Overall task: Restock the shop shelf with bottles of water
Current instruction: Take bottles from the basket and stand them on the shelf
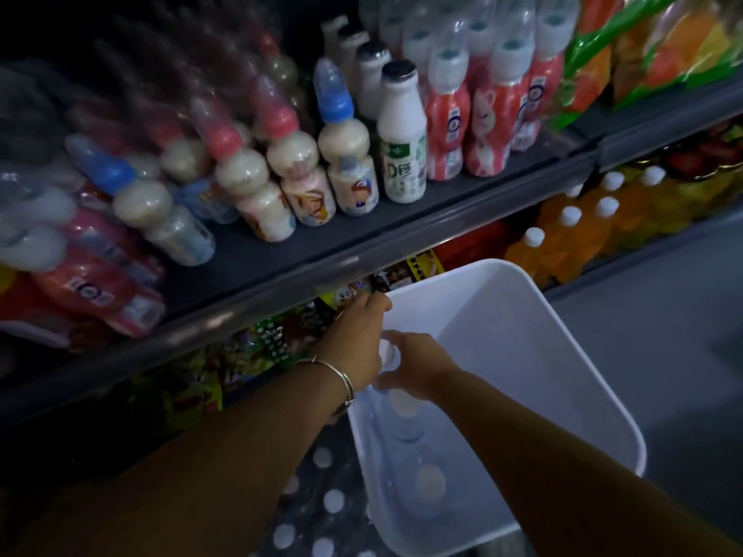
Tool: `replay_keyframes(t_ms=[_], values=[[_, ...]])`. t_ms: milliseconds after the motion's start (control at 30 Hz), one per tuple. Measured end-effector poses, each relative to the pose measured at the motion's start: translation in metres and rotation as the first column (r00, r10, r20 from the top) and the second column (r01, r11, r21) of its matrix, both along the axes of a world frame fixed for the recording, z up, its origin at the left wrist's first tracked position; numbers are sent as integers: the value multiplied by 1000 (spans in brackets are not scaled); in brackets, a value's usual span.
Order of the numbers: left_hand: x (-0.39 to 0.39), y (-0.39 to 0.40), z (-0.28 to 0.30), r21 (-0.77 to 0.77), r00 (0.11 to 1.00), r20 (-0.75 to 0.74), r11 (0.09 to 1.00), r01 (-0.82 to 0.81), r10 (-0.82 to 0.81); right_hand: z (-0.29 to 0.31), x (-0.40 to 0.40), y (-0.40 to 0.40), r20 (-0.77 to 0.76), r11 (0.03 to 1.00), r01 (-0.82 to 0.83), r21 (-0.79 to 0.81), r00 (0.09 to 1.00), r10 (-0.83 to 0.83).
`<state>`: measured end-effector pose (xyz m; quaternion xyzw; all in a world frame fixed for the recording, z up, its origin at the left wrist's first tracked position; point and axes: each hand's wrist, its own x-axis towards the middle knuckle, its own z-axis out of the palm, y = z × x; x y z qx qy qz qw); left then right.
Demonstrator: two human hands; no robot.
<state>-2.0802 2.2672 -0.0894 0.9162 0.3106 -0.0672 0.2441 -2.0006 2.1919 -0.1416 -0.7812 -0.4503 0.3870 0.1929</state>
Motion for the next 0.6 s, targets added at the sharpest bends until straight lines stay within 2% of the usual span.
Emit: replay_keyframes(t_ms=[167,300,500,600], values=[[-3,4,-3,5,999,-54,1000,-3,3,-6,1,1,-18,998,46,37,999,-45],[-5,5,13,13,995,-102,1000,-1,2,21,10,-7,-51,992,97,79,994,-93],[5,2,87,-22,979,-204,1000,12,-17,125,35,-21,-27,974,123,192,992,-120],[13,-6,147,-122,972,-229,992,28,-55,195,49,-30,30,949,132,287,989,-147]])
